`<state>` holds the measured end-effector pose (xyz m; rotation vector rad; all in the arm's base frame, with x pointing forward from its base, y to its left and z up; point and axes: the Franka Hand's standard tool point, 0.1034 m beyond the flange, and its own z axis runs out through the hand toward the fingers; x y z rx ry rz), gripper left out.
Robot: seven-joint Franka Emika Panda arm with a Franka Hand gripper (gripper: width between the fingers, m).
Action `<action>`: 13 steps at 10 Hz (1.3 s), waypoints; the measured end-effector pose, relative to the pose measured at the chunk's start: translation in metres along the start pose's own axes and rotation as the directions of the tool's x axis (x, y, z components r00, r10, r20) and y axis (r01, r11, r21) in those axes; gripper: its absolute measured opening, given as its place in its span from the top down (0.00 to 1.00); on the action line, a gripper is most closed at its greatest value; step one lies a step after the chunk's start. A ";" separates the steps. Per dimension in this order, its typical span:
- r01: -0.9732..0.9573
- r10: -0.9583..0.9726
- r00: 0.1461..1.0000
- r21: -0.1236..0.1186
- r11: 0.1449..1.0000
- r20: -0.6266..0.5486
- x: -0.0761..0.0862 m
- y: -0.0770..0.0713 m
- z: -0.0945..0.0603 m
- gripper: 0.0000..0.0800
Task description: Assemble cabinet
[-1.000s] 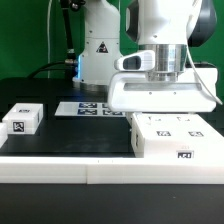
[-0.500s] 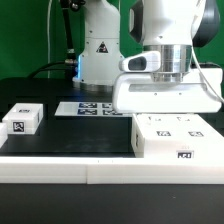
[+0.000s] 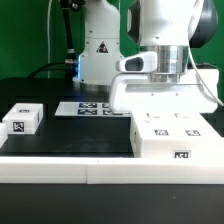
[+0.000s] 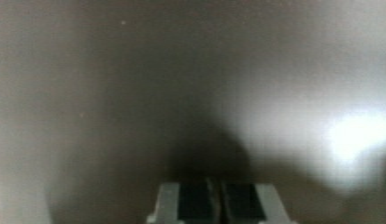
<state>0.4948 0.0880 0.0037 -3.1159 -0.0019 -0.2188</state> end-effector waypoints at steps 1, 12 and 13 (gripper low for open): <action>0.000 0.000 1.000 0.000 1.000 0.000 0.000 0.000 0.000 0.99; 0.010 -0.011 0.997 0.022 1.000 0.071 0.014 0.008 -0.047 1.00; 0.010 -0.011 0.997 0.021 1.000 0.072 0.013 0.008 -0.047 1.00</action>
Offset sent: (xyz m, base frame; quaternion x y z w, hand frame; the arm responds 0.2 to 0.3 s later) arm 0.0000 0.0000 0.0000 0.0000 0.0000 0.0000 1.0000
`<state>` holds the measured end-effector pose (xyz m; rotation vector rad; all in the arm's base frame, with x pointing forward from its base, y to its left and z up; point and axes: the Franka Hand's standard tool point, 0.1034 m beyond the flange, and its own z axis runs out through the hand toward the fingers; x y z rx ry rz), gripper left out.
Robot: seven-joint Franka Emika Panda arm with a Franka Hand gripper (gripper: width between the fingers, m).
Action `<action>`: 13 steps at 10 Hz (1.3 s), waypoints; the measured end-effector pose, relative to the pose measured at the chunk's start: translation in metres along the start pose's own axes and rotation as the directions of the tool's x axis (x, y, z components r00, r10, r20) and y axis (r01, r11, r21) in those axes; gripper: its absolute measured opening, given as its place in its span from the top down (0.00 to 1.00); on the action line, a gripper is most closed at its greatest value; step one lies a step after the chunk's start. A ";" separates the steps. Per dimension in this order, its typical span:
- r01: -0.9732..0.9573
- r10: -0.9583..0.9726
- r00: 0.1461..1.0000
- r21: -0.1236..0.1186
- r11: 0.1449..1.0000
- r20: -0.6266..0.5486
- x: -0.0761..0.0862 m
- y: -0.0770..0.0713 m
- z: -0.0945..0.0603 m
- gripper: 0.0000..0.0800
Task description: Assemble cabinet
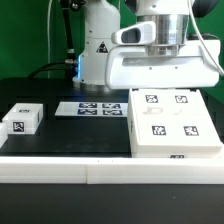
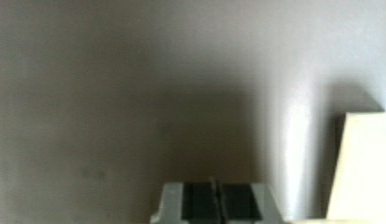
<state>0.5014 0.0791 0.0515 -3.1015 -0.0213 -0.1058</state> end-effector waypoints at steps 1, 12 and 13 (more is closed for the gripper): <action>0.000 0.000 1.000 0.000 1.000 0.000 0.000 0.000 0.000 1.00; -0.002 0.001 1.000 0.018 1.000 0.026 0.009 -0.004 -0.030 1.00; -0.002 0.001 1.000 0.018 1.000 0.026 0.009 -0.004 -0.030 1.00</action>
Offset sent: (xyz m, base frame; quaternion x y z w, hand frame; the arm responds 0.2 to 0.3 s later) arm -0.0160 -0.0074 -0.0132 -0.0063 0.0275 -0.0139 0.9995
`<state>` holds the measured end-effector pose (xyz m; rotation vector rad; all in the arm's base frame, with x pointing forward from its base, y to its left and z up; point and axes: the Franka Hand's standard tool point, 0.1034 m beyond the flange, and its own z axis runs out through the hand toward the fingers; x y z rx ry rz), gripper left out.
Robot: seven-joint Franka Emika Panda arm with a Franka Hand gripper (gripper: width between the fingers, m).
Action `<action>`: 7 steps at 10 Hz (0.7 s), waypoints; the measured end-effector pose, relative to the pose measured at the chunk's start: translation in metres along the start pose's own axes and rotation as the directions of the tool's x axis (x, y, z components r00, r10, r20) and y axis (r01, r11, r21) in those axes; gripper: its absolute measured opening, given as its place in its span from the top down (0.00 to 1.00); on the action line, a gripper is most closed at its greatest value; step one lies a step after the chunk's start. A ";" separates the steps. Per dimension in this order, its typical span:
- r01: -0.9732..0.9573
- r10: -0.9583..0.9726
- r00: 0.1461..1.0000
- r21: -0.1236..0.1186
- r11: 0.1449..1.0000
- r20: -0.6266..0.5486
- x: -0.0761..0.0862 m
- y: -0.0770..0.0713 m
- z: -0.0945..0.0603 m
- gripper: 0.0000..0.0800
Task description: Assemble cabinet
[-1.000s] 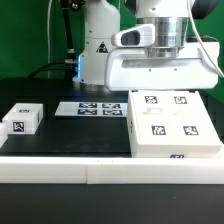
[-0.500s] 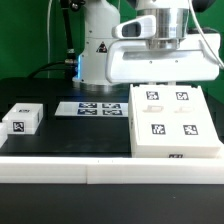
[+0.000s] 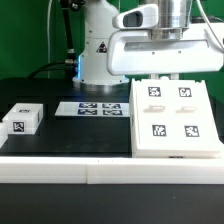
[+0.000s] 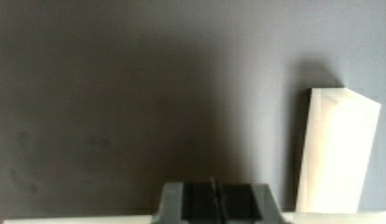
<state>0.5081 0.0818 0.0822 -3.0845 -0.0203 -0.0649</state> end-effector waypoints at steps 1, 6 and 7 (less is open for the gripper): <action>0.005 -0.005 1.000 -0.001 1.000 0.000 0.000 0.002 0.001 1.00; -0.003 0.003 0.999 0.017 1.000 0.044 0.007 0.006 -0.035 1.00; -0.005 0.004 0.998 0.020 1.000 0.056 0.012 0.006 -0.042 1.00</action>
Offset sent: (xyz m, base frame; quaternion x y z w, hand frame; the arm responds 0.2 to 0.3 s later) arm 0.0012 -0.0083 0.0334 0.0027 -0.0338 -0.0022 0.9994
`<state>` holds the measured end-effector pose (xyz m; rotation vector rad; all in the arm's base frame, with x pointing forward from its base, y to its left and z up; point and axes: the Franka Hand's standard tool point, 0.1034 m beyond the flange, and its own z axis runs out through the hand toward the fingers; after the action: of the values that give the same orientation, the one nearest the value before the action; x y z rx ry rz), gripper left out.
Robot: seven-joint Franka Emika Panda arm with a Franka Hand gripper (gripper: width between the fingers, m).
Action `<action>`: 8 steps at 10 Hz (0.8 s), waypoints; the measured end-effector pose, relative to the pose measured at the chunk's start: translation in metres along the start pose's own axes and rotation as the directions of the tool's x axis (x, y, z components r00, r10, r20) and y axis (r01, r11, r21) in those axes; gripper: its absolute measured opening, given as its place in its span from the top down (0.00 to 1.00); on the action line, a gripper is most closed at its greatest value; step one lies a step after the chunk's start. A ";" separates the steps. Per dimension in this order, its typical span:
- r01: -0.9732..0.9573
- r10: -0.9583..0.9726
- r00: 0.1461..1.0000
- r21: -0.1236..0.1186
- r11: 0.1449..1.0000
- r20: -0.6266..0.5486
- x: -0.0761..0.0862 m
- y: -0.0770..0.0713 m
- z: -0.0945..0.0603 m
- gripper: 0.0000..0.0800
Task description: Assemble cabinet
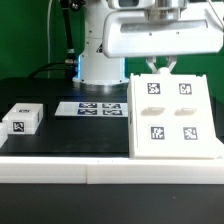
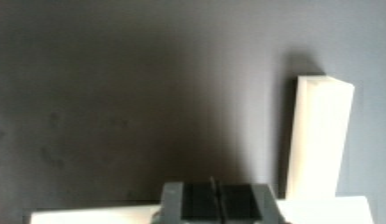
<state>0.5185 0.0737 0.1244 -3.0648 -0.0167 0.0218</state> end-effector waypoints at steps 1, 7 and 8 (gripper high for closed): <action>0.000 0.000 1.000 0.000 1.000 0.000 0.000 0.000 0.001 1.00; -0.001 0.001 1.000 0.002 1.000 0.013 0.002 0.005 -0.004 1.00; -0.003 0.003 1.000 0.004 1.000 0.025 0.005 0.006 -0.009 1.00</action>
Offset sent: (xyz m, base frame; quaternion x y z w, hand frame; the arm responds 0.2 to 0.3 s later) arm 0.0000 0.0000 0.0000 0.0000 0.0000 0.0000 1.0000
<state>0.5242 0.0674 0.1331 -3.0600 -0.0133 0.0598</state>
